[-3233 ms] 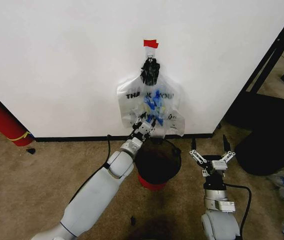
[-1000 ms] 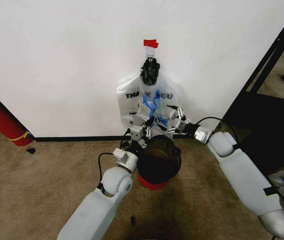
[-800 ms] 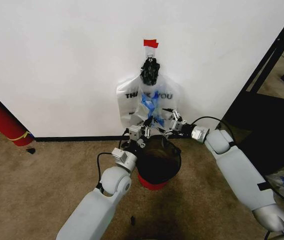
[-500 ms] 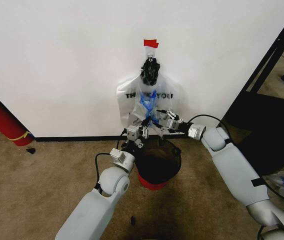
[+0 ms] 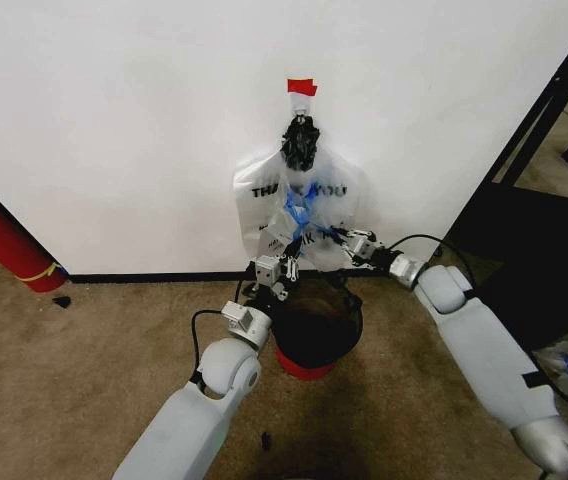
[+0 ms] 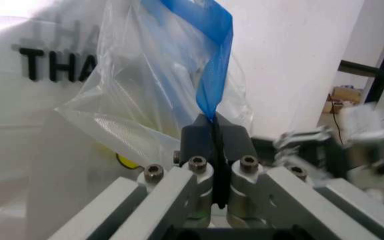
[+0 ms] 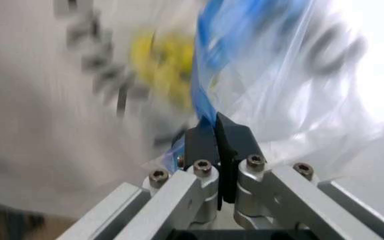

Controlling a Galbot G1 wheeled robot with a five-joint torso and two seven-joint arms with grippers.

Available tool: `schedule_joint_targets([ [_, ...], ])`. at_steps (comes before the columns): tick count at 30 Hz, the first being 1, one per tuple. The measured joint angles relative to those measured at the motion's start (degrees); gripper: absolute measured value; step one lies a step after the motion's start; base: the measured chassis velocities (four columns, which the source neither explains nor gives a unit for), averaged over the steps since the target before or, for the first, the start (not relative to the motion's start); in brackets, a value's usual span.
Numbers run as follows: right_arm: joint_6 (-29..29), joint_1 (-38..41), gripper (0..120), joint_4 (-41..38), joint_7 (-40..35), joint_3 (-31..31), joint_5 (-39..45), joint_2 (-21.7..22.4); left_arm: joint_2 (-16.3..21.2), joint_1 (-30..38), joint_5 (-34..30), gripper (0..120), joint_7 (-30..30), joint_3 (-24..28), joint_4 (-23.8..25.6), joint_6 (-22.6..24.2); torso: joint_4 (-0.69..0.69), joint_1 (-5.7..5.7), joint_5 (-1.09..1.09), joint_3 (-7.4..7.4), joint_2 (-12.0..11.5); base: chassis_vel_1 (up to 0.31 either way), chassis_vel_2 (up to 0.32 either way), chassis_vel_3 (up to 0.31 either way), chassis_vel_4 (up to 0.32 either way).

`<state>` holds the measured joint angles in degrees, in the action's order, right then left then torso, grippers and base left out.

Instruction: Pick up the garbage bag from the wall and place it over the trash bin.

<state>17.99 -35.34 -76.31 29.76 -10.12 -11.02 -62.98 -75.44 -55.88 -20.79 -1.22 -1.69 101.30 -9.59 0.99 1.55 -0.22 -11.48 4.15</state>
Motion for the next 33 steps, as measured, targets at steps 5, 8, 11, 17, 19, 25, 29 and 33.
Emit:
schedule_joint_targets([
  [5, -1.8, -4.0, 0, -4.3, -2.6, -1.1, 9.9, 2.5, 0.5, -0.5, 0.2, 0, 0.0, 0.0, 0.6, 0.0, 0.00, -0.01, 0.00, 0.00, 0.0, 0.000, 0.000, 0.000, 0.000],
  [8, -1.8, -10.0, 0, -11.1, -7.7, -1.8, 23.5, 3.8, 1.1, -0.8, 0.1, 0, 0.0, -0.5, 1.0, 0.0, -0.01, -0.01, 0.00, 0.00, 0.0, 0.000, 0.000, 0.000, 0.000],
  [11, -1.8, -16.1, 0, -16.8, -10.7, -3.6, 30.0, 4.1, 1.3, -1.4, -0.1, 0, -0.1, -1.1, 1.2, -0.5, 0.00, -0.01, 0.00, 0.00, 0.0, 0.000, 0.000, 0.000, 0.000],
  [17, 1.4, -32.1, 0, -28.0, -15.1, -8.5, 35.6, 1.9, 1.0, -6.3, -0.1, 0, -0.9, -3.1, 4.6, -2.0, 0.01, -0.01, 0.00, 0.01, 0.0, 0.000, 0.000, 0.000, 0.000],
  [19, 2.3, -33.8, 0, -28.7, -15.2, -9.1, 35.0, 1.1, 0.9, -7.6, 0.1, 0, -1.2, -3.5, 5.3, -2.0, 0.01, -0.02, 0.00, 0.01, 0.0, 0.000, 0.000, 0.000, 0.000],
  [25, 7.0, -39.7, 0, -29.8, -15.4, -10.0, 30.9, -2.8, 0.3, -14.1, 1.9, 0, -2.5, -5.6, 8.5, -3.0, -0.03, -0.02, 0.00, 0.01, 0.0, 0.000, 0.000, 0.000, 0.000],
  [29, 8.8, -43.5, 0, -29.7, -16.5, -11.0, 28.1, -4.1, 0.1, -16.9, 2.2, 0, -3.1, -6.7, 9.9, -3.6, 0.02, -0.02, -0.01, 0.01, 0.0, 0.000, 0.000, 0.000, 0.000],
  [33, 10.2, -45.8, 0, -29.4, -17.1, -12.5, 26.6, -4.5, 0.2, -18.1, 2.2, 0, -3.8, -6.9, 10.1, -3.6, 0.01, -0.01, -0.01, 0.00, 0.0, 0.000, 0.000, 0.000, 0.000],
])
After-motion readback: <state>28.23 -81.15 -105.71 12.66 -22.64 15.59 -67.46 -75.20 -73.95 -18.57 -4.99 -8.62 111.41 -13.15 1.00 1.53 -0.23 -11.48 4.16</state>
